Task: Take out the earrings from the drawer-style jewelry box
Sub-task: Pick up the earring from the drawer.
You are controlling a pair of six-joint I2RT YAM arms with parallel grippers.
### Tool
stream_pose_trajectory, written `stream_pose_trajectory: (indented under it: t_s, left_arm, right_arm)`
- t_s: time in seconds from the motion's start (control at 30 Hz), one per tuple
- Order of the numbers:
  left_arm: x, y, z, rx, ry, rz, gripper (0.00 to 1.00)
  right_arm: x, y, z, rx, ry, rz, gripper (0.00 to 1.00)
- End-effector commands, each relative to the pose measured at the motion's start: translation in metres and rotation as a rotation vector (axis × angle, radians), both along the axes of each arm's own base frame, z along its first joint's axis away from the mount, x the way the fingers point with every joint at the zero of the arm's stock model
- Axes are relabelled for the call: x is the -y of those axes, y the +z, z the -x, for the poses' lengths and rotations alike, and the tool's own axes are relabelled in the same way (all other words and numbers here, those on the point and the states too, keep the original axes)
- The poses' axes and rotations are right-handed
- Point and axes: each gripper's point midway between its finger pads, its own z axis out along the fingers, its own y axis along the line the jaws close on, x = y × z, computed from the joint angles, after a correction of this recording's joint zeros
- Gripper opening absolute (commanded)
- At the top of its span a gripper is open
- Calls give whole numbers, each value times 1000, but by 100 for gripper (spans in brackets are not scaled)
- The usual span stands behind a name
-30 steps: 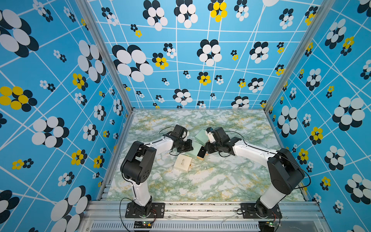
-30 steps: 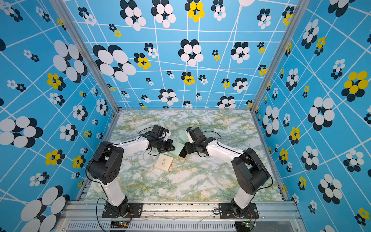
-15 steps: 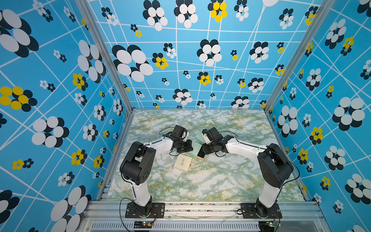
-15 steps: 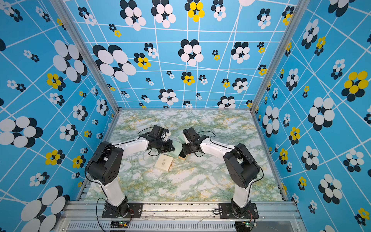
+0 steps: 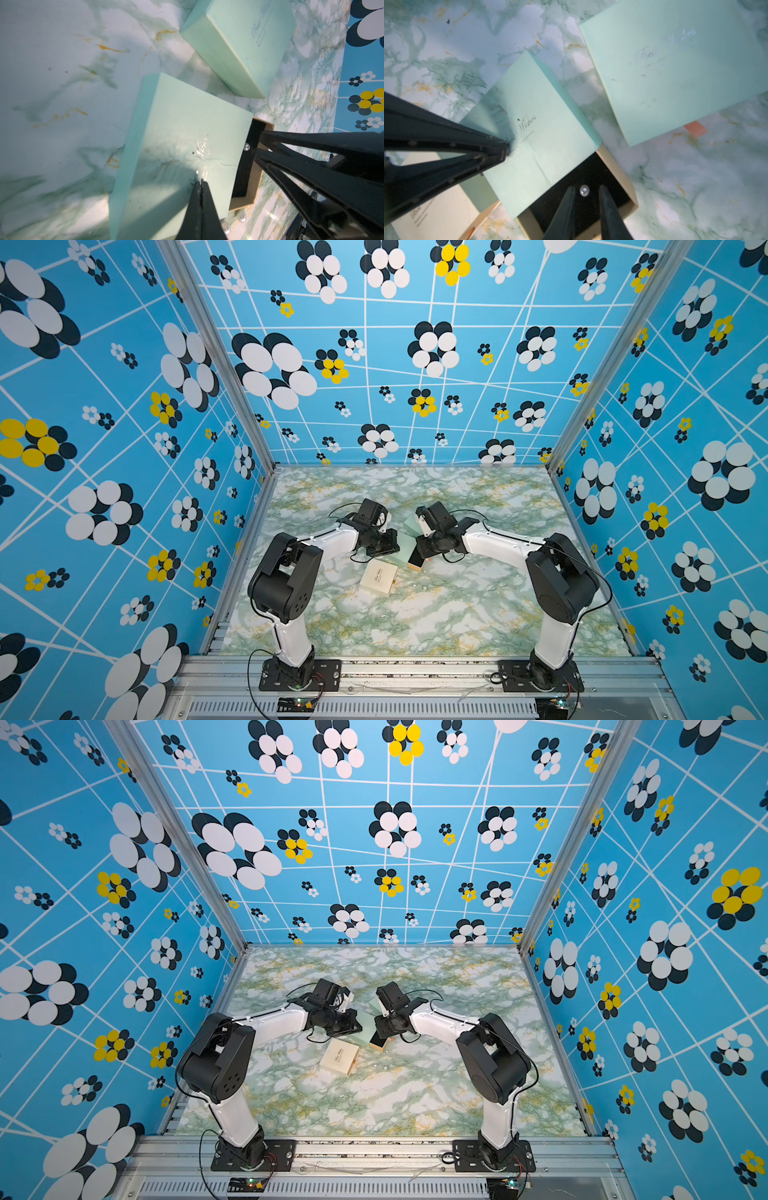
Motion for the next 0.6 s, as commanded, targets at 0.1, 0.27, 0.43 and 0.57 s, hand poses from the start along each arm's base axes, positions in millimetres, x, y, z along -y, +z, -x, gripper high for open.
stream_pose_trajectory:
  t_s: [0.1, 0.27, 0.43, 0.57]
  left_arm:
    - [-24, -30, 27, -119, 12, -116, 0]
    - [-24, -31, 27, -119, 9, -116, 0]
    - [-24, -31, 27, -119, 8, -116, 0]
    - [-24, -32, 28, -122, 9, -117, 0]
  right_arm:
    - [-3, -8, 2, -20, -7, 24, 24]
    - [-4, -11, 4, -27, -2, 34, 24]
    - [-4, -15, 5, -29, 0, 54, 22]
    - [-3, -18, 7, -29, 7, 74, 21]
